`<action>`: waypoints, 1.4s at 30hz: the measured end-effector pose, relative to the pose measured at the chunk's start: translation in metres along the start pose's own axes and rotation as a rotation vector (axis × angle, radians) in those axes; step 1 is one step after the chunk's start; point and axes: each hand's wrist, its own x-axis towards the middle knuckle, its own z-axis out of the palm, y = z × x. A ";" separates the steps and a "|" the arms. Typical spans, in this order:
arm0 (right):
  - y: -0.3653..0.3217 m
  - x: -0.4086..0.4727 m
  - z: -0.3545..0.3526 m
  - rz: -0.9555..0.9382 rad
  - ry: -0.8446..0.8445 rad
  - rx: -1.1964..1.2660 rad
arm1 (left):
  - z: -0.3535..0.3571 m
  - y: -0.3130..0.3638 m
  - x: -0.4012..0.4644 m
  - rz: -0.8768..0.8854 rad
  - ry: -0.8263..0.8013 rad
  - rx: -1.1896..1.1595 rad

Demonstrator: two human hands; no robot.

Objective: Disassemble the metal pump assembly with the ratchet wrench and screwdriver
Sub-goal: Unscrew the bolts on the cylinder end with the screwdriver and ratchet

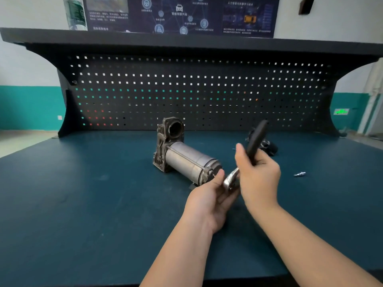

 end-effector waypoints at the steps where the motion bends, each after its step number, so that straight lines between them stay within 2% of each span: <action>1: 0.003 0.007 -0.001 0.221 0.046 0.091 | 0.001 -0.001 0.000 0.001 -0.001 -0.004; 3: 0.009 0.016 -0.001 0.532 0.104 0.262 | 0.002 -0.002 0.001 -0.001 0.004 -0.004; 4: 0.009 0.017 -0.001 0.542 0.105 0.261 | 0.002 -0.003 0.001 -0.001 0.009 -0.006; 5: 0.010 0.015 -0.001 0.439 0.088 0.193 | 0.001 -0.003 0.002 -0.001 0.014 -0.005; 6: 0.011 0.010 -0.002 0.252 0.064 0.092 | 0.000 -0.003 0.002 0.000 0.019 -0.001; 9: 0.004 0.000 -0.005 -0.433 -0.030 -0.130 | -0.001 -0.001 0.001 0.011 0.023 0.020; 10: 0.003 -0.001 -0.004 -0.556 -0.059 -0.167 | -0.002 -0.001 0.001 0.022 0.023 0.025; 11: 0.003 -0.001 -0.004 -0.559 -0.066 -0.186 | -0.002 -0.001 0.001 0.032 0.026 0.026; 12: 0.002 0.000 -0.003 -0.447 -0.058 -0.168 | -0.002 0.000 0.001 0.039 0.035 0.025; 13: 0.003 0.002 -0.002 -0.257 -0.023 -0.115 | -0.002 -0.001 0.002 0.043 0.045 0.028; 16: 0.008 0.013 -0.002 0.414 0.072 0.128 | -0.002 -0.002 0.004 0.045 0.052 0.041; 17: 0.008 0.015 -0.002 0.519 0.089 0.182 | -0.002 -0.003 0.004 0.042 0.050 0.046; 18: 0.007 0.015 -0.003 0.487 0.092 0.161 | -0.001 -0.003 0.004 0.040 0.051 0.050; 19: 0.007 0.012 -0.004 0.312 0.083 0.061 | -0.001 -0.004 0.004 0.037 0.051 0.052; 22: 0.002 -0.003 -0.004 -0.550 -0.010 -0.259 | -0.001 -0.003 0.002 0.029 0.027 0.068; 23: 0.001 -0.004 -0.003 -0.714 -0.050 -0.283 | -0.001 -0.002 0.001 0.029 0.019 0.075; 24: 0.001 -0.003 -0.001 -0.728 -0.074 -0.276 | -0.001 -0.001 0.001 0.030 0.018 0.072; 25: 0.002 -0.001 -0.001 -0.597 -0.068 -0.244 | -0.001 -0.001 0.000 0.031 0.023 0.060; 29: 0.009 0.013 -0.002 0.363 0.069 0.116 | 0.000 -0.003 0.001 0.015 0.029 0.067; 30: 0.009 0.015 -0.002 0.437 0.085 0.141 | 0.000 -0.004 0.001 0.013 0.029 0.072; 31: 0.009 0.014 -0.003 0.361 0.094 0.088 | 0.000 -0.004 0.002 0.013 0.031 0.072; 32: 0.010 0.012 -0.004 0.151 0.094 -0.034 | 0.000 -0.004 0.002 0.013 0.034 0.069; 34: 0.007 0.002 -0.005 -0.418 0.075 -0.265 | -0.002 -0.003 0.002 0.010 0.025 0.066; 35: 0.006 -0.002 -0.005 -0.617 0.049 -0.317 | -0.002 -0.002 0.001 0.012 0.016 0.069; 36: 0.004 -0.004 -0.003 -0.734 0.026 -0.328 | -0.002 -0.002 0.000 0.019 0.013 0.070; 37: 0.004 -0.002 -0.001 -0.741 0.015 -0.319 | -0.002 -0.001 0.000 0.029 0.016 0.066; 38: 0.003 0.000 0.000 -0.635 0.013 -0.300 | -0.001 -0.001 0.000 0.036 0.024 0.058; 39: 0.003 0.001 0.001 -0.443 0.018 -0.243 | -0.001 -0.002 0.000 0.039 0.030 0.054; 42: 0.010 0.011 -0.002 0.249 0.058 -0.003 | 0.000 -0.003 0.001 0.034 0.036 0.061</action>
